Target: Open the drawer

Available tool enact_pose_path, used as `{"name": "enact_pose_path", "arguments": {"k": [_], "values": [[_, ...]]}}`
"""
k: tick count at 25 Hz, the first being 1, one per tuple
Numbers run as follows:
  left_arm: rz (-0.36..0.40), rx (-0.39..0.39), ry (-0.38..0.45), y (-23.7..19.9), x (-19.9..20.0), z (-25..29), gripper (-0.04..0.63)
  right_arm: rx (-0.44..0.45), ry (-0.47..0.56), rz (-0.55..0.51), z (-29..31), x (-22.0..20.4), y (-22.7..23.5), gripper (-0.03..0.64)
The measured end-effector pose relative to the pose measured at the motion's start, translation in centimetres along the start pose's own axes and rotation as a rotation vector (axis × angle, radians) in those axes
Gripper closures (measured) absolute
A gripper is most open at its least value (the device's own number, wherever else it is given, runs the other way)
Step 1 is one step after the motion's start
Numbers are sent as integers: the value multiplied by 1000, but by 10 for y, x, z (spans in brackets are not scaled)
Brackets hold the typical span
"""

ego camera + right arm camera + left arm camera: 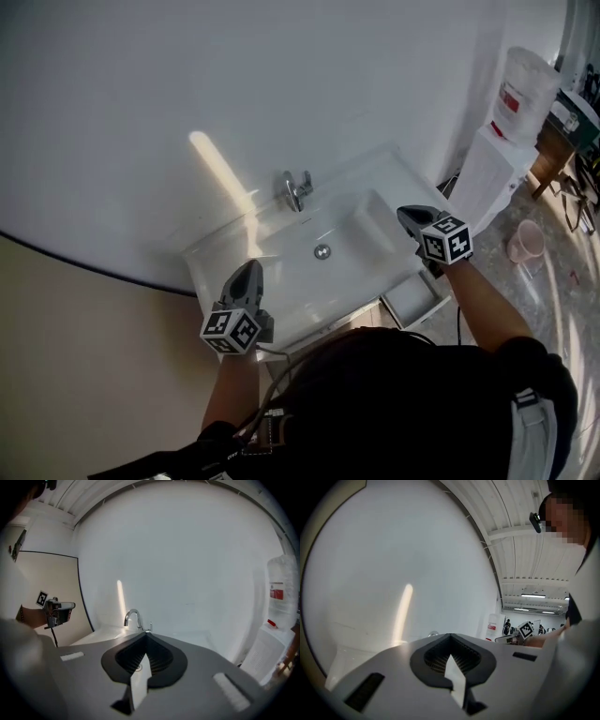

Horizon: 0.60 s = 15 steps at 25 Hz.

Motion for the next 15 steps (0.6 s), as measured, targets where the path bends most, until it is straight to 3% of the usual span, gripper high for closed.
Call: {"name": "enact_pose_path", "arguments": {"k": [10, 15], "values": [[-4, 100, 60, -114, 56, -79, 604, 119, 44, -32, 109, 53, -109, 615], [-19, 133, 71, -149, 74, -111, 604, 153, 51, -54, 152, 69, -145, 615]]}}
Point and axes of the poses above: the fingertips, and each gripper's own axes: z forward along the fingers, y to its right, x out of its top, the point moved 10 cm from there along -z, backward along the fingers, and after that the axes turned 5 degrees about y, right-handed, at the moved point
